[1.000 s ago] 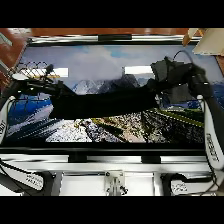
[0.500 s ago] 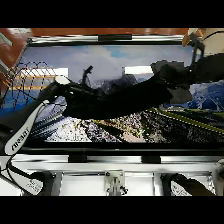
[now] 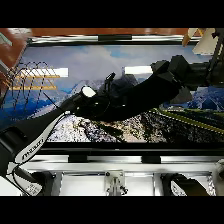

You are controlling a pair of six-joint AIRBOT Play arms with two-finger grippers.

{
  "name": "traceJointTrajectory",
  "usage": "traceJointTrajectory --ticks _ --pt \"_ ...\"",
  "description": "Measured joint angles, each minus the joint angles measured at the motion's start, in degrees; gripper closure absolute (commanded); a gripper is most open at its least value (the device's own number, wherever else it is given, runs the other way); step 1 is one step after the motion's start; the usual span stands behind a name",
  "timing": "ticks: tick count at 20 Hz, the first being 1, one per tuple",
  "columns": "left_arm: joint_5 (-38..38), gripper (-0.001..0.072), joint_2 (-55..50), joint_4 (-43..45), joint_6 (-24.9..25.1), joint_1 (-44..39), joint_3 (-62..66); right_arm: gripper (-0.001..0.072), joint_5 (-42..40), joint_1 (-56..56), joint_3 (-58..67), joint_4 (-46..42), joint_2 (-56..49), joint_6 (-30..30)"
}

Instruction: Fold the shirts.

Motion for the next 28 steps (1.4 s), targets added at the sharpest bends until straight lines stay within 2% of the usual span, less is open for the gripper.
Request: traceJointTrajectory --ticks 3,7,12,17,19,20,21,22,25,28 --pt "-1.0 0.0677 0.5 0.2 0.9 1.4 0.2 0.0639 0.0 0.0 0.0 -0.1 -0.2 0.4" --pt "-5.9 0.0676 7.0 7.6 1.3 9.0 0.2 0.0639 3.0 2.3 0.0 -0.5 -4.2 0.0" --pt "-9.2 0.0675 21.4 16.9 -0.5 26.4 0.3 0.0639 17.5 14.5 0.0 2.0 -14.7 -0.7" --pt "-13.6 0.0675 33.8 19.5 -2.2 44.3 0.3 0.0639 33.6 28.0 0.0 8.9 -29.1 -0.7" --pt "-16.9 0.0675 37.0 19.8 -2.4 49.1 0.3 0.0637 39.8 32.1 0.1 12.5 -34.1 -0.7" --pt "-18.8 0.0675 38.3 19.8 -2.6 50.7 0.3 0.0572 42.8 33.9 0.1 14.0 -36.5 -0.7" --pt "-20.1 0.0675 39.2 19.9 -2.6 51.8 0.3 0.0344 45.6 35.3 0.1 15.3 -38.3 -0.7" --pt "-21.4 0.0675 39.8 20.2 -2.7 52.6 0.3 0.0154 48.0 36.6 0.1 16.4 -39.8 -0.6" --pt "-23.5 0.0674 40.9 20.1 -2.8 52.9 -0.2 0.0154 51.2 38.3 0.1 17.8 -42.3 -0.2" --pt "-24.5 0.0675 41.3 20.2 -2.8 52.3 -1.5 0.0154 46.3 36.3 0.1 15.5 -41.4 -1.3"
